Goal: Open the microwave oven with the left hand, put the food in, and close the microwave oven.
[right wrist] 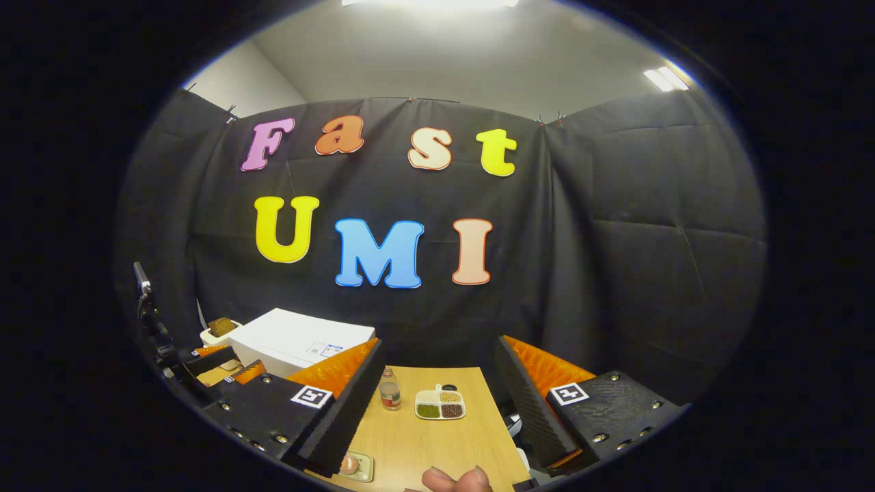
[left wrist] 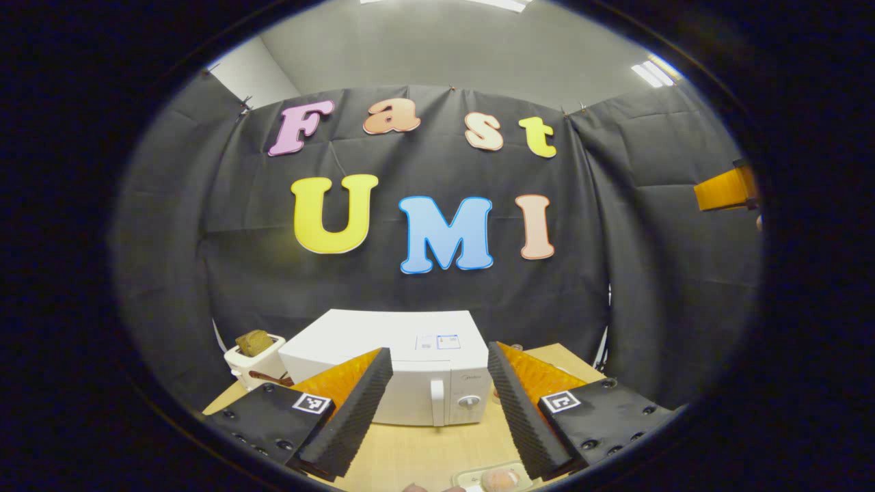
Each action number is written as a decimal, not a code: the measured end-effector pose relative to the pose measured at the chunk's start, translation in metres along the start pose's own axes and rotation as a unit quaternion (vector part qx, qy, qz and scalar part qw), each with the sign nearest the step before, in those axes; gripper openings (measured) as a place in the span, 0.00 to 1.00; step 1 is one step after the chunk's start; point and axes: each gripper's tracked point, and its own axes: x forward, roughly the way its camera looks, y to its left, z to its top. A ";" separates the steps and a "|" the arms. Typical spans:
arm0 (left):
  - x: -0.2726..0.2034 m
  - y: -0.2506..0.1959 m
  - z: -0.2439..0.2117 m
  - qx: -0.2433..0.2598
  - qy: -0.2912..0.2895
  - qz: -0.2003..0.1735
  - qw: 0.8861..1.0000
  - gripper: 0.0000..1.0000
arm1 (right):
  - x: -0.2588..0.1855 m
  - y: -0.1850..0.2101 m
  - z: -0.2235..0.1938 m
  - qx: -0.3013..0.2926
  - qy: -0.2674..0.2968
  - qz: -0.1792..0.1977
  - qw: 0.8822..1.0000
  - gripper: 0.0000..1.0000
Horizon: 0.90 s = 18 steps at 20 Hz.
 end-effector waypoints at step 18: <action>0.108 -0.007 -0.166 -0.016 0.086 -0.029 0.996 0.94 | -0.021 -0.009 -0.038 -0.053 0.064 -0.058 0.995 1.00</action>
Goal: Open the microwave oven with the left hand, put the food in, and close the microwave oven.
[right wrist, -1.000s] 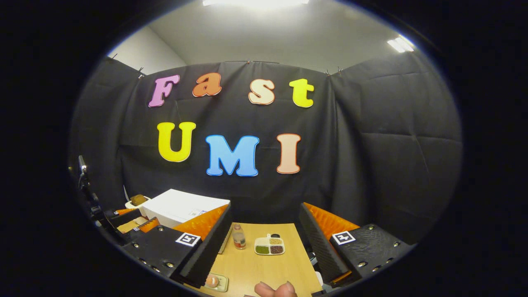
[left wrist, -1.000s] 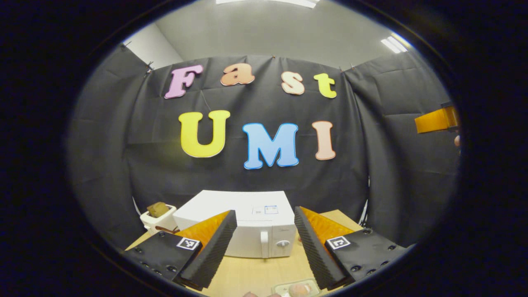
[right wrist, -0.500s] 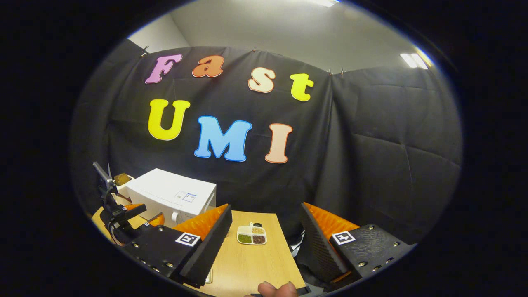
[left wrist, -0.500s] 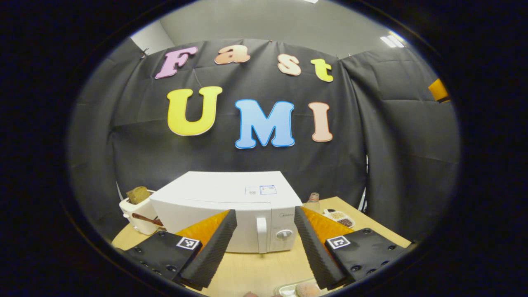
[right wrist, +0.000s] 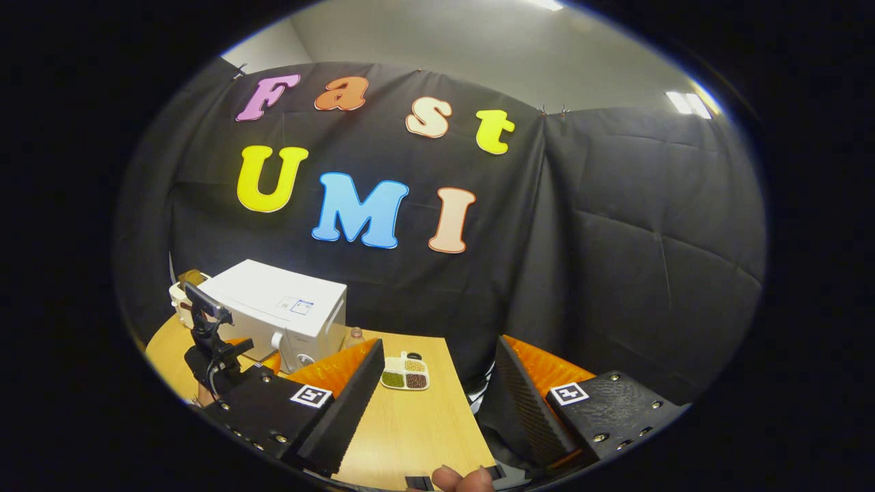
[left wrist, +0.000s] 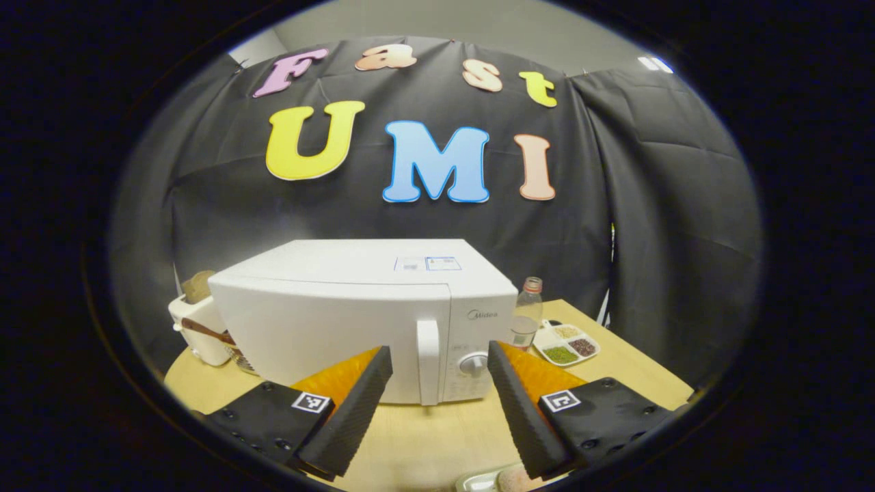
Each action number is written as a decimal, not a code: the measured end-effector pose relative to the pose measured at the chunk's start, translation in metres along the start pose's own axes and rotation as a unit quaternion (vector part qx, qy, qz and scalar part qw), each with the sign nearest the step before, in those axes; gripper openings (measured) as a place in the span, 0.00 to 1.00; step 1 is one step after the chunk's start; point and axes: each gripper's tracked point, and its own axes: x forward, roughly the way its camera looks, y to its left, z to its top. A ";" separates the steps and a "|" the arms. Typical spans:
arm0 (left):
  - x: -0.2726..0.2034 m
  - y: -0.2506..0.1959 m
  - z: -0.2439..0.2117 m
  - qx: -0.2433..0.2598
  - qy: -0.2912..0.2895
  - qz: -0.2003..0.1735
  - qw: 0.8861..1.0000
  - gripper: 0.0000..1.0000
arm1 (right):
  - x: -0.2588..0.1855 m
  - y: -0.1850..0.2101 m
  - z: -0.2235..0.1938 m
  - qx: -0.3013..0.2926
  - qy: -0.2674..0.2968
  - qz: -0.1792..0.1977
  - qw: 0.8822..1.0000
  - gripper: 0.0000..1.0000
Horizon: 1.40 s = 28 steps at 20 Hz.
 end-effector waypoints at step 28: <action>0.083 0.004 -0.082 -0.013 0.075 -0.021 0.997 0.23 | -0.017 0.005 -0.013 0.051 0.005 0.007 0.999 1.00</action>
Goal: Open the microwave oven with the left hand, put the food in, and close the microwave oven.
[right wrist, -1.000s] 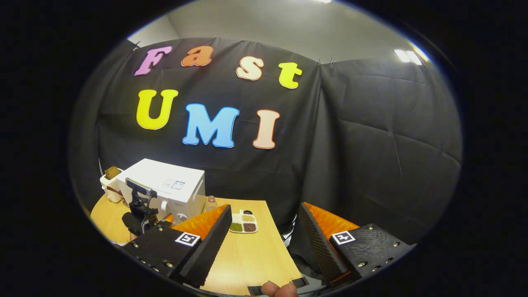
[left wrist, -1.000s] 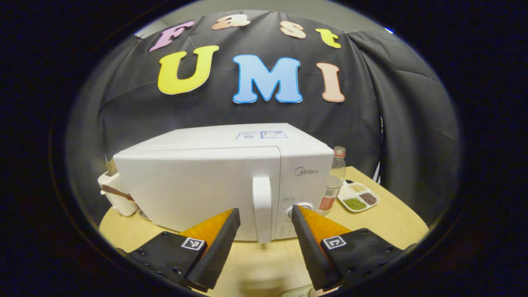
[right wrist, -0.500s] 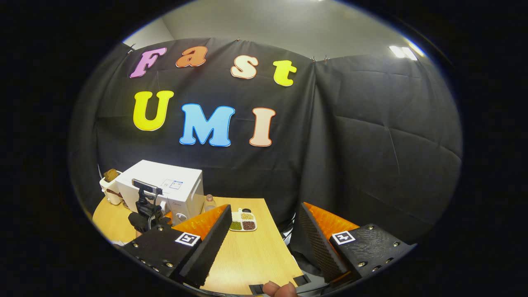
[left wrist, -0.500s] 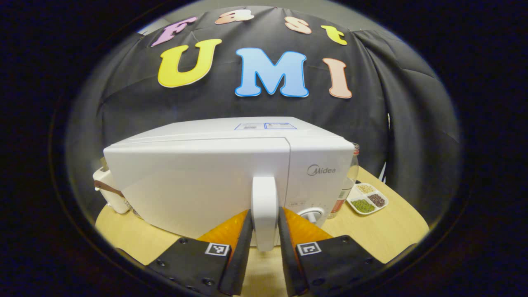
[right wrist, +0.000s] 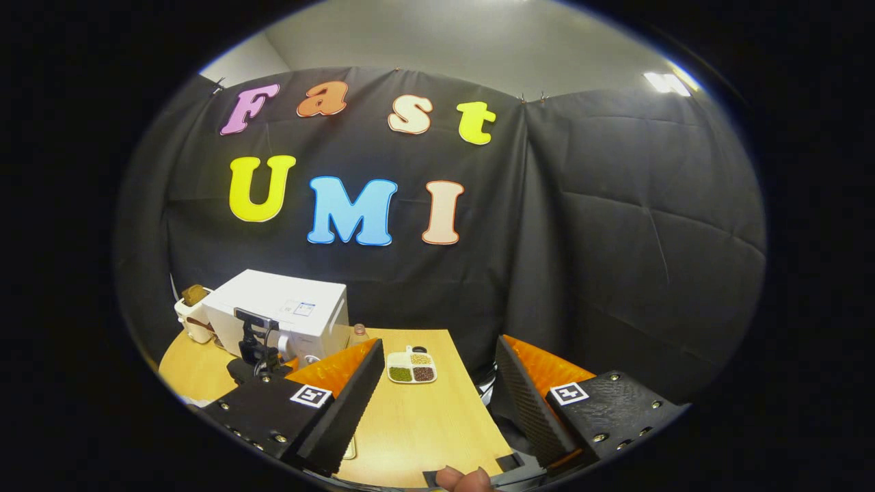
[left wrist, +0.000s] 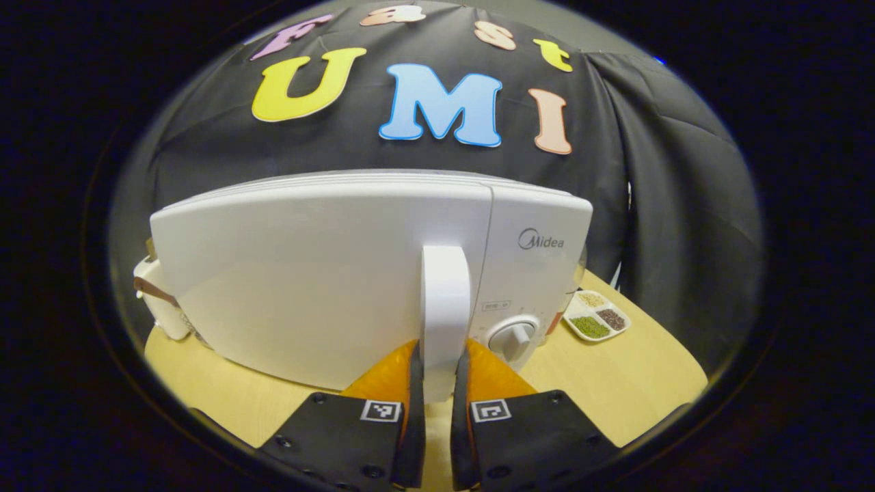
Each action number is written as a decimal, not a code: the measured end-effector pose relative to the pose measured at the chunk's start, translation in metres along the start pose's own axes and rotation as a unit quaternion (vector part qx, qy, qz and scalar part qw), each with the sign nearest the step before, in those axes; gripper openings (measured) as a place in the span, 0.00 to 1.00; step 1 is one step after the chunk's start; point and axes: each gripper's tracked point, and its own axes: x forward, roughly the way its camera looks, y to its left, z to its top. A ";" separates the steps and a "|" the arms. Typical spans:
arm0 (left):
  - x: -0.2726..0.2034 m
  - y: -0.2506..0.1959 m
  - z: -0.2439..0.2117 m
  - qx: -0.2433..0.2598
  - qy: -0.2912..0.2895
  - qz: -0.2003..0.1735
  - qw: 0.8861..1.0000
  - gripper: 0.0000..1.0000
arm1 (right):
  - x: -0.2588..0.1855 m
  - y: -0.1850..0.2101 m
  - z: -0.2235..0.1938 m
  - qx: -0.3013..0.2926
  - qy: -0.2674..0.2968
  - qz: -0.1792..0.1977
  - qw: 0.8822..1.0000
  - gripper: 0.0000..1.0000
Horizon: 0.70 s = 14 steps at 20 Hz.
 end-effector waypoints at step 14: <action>-0.002 -0.001 -0.001 0.049 0.009 -0.025 0.998 0.17 | 0.003 0.035 -0.004 0.018 -0.014 0.055 0.998 1.00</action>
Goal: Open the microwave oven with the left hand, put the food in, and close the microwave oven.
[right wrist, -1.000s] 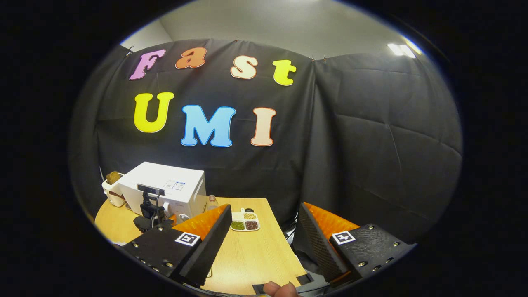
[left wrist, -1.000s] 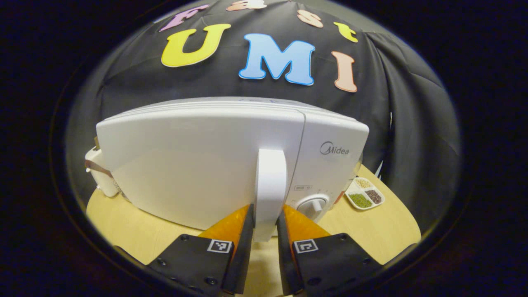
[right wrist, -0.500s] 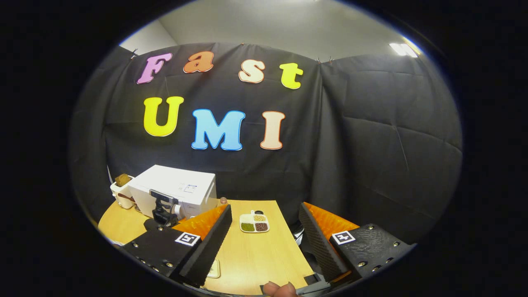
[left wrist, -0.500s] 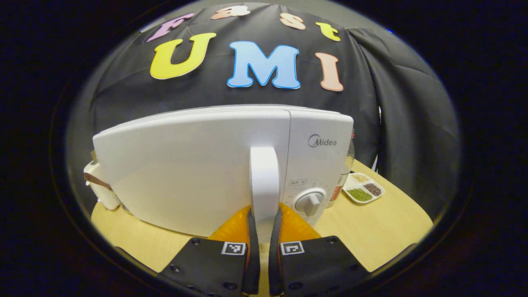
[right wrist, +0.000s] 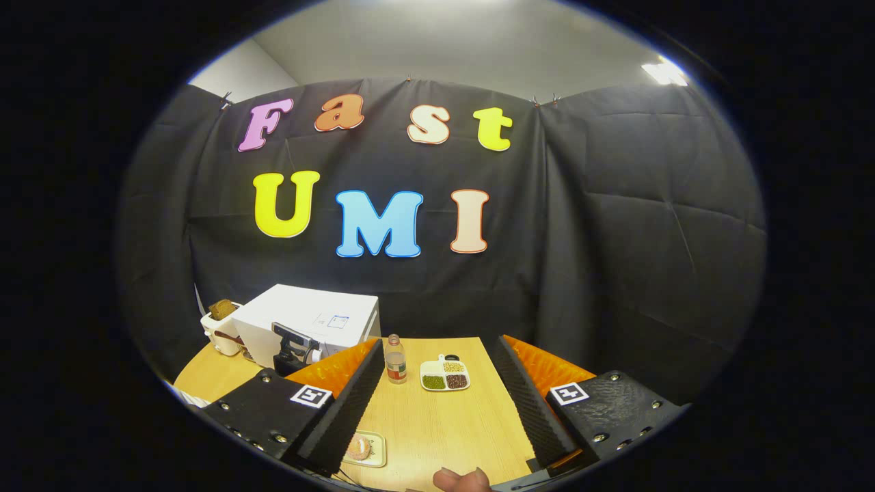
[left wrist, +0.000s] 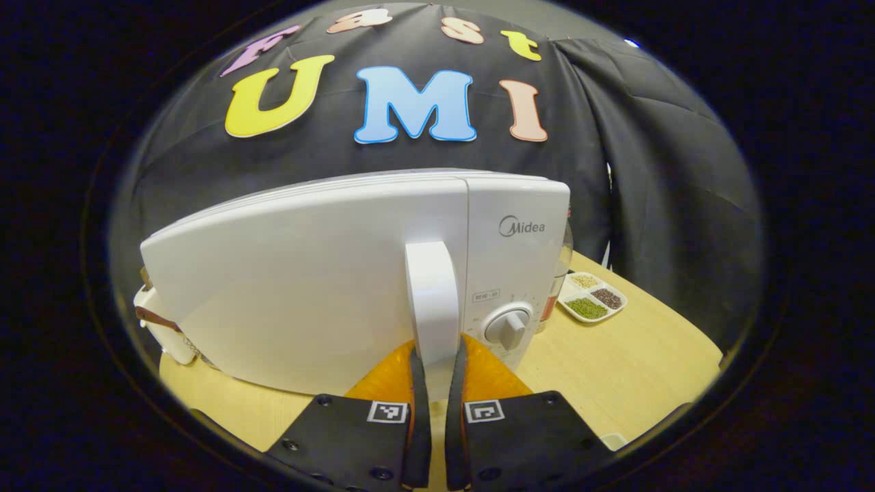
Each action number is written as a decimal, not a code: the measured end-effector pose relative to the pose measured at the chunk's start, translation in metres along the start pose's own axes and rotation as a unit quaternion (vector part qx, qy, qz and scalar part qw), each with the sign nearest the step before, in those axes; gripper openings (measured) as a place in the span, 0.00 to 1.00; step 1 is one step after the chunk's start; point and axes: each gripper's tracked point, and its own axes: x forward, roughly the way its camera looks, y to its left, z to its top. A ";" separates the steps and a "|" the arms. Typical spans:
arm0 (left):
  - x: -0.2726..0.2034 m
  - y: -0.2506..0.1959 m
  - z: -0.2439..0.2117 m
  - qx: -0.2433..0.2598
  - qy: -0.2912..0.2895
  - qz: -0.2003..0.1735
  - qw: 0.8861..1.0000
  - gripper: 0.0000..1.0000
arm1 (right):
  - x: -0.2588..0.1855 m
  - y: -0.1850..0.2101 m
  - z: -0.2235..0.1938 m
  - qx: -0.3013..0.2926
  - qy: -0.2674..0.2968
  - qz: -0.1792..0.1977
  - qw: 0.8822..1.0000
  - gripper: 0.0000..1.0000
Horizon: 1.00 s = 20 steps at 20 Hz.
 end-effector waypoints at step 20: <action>-0.252 0.122 -0.123 -0.031 0.060 0.124 0.990 0.21 | 0.056 0.100 -0.088 -0.017 0.080 0.209 0.974 1.00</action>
